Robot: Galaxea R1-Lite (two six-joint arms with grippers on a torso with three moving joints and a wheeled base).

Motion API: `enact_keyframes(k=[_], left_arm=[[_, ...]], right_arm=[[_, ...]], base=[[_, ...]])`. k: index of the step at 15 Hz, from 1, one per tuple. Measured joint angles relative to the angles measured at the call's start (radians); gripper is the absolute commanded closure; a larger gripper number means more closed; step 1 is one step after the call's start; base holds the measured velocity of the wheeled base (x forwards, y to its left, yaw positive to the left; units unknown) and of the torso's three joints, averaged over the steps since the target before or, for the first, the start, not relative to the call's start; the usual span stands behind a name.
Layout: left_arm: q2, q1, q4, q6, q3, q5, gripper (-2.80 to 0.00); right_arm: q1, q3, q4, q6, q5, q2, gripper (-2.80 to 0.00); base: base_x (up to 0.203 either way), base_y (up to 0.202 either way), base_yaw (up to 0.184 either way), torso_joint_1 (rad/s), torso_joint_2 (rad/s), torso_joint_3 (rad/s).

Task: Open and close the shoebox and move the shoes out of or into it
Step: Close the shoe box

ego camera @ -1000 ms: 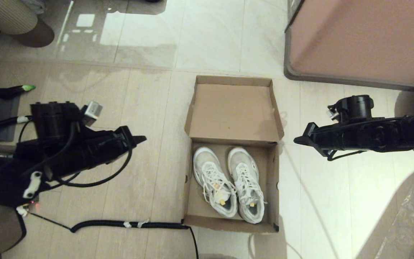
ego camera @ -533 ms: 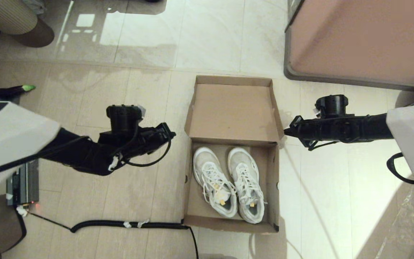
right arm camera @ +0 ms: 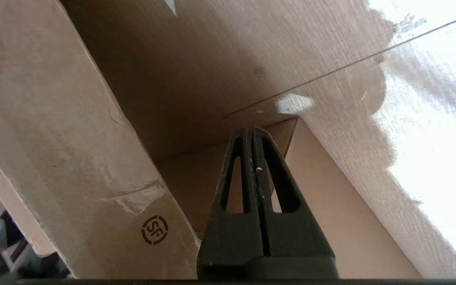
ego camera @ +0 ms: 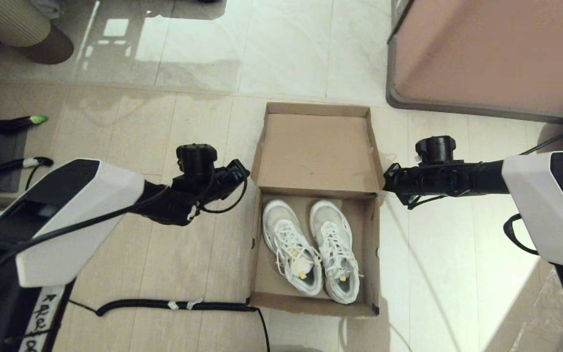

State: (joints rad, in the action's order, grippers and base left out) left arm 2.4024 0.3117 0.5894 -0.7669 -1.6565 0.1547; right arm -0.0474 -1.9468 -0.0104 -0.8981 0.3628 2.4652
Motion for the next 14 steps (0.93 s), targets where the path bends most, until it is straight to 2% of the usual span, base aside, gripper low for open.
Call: enact_keyframes(k=[4,8,14], left_arm=[[0.086,0.021,-0.016,-0.102,-0.131,-0.003,0.0],[0.133,0.051,-0.06,-0.139,-0.233,-0.02,0.0],[0.136,0.076,-0.062,-0.153,-0.203,-0.057,0.0]], right_arm=[[-0.006,0.007,0.028,0.005,-0.001,0.003,0.0],[-0.021,0.014,0.047,0.056,-0.006,0.002,0.0],[-0.046,0.016,0.053,0.058,-0.03,-0.002,0.0]], base=[[0.0,0.0,0.0,0.0,0.0,0.0],[0.0,0.0,0.0,0.0,0.0,0.0],[0.0,0.0,0.0,0.0,0.0,0.0]])
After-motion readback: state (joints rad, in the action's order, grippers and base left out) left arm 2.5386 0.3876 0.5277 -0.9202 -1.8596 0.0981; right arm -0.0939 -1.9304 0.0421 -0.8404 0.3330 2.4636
